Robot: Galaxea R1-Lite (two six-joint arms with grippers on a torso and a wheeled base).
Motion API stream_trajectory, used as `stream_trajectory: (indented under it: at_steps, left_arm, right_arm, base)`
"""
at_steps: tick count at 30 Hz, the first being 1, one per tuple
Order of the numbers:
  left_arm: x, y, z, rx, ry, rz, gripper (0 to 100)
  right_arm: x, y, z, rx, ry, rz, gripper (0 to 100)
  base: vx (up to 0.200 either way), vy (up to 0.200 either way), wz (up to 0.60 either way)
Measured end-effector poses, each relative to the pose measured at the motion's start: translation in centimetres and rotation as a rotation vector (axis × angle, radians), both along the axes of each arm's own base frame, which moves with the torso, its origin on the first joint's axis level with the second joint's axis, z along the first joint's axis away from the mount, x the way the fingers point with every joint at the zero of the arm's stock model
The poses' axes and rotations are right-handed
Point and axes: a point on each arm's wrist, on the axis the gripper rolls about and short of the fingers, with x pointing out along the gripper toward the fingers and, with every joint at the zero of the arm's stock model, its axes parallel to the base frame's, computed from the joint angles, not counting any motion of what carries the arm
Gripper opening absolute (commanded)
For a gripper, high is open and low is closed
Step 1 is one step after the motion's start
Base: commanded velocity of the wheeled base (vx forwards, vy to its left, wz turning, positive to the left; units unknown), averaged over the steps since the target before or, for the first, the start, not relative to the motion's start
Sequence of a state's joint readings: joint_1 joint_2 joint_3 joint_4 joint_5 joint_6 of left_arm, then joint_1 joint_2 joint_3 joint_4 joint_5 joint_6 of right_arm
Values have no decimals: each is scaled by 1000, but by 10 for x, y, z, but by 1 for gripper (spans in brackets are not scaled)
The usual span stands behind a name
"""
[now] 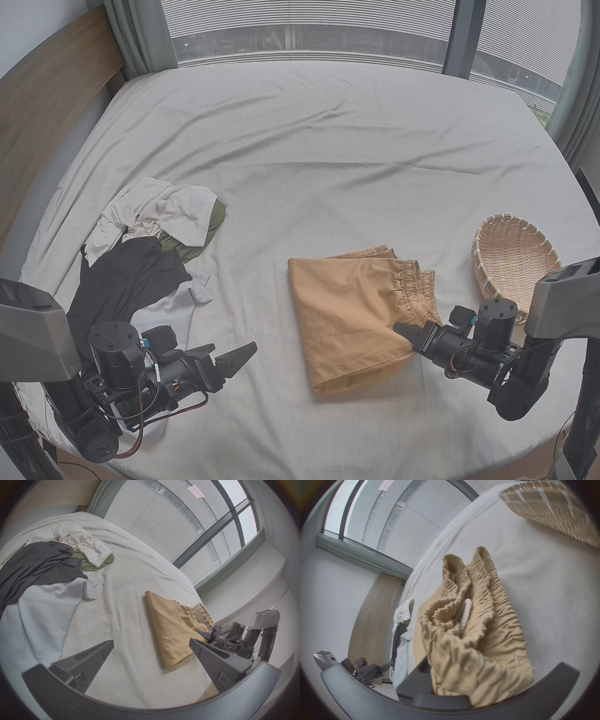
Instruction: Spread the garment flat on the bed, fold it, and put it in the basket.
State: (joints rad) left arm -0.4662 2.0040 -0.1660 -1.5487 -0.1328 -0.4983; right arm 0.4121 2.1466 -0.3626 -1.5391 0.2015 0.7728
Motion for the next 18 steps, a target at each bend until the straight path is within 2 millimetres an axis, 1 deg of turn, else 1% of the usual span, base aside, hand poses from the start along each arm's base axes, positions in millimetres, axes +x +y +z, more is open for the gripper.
stream_trajectory:
  at_steps: [4,8,12,15,18]
  left_arm:
    - [0,0,0,1,-1,5,100]
    - [0,1,0,3,-2,12,100]
    - [0,1,0,4,-3,20,100]
    - [0,1,1,6,-7,26,100]
    - [0,1,1,5,-8,27,100]
  right_arm:
    - [-12,3,27,33,-78,52,0]
    - [-29,5,59,68,-180,122,0]
    - [-43,4,85,102,-264,169,0]
    - [-51,2,97,119,-308,184,0]
    - [-55,0,104,129,-333,187,0]
  base:
    - [0,0,0]
    - [0,0,0]
    - [0,0,0]
    - [0,0,0]
    - [0,0,0]
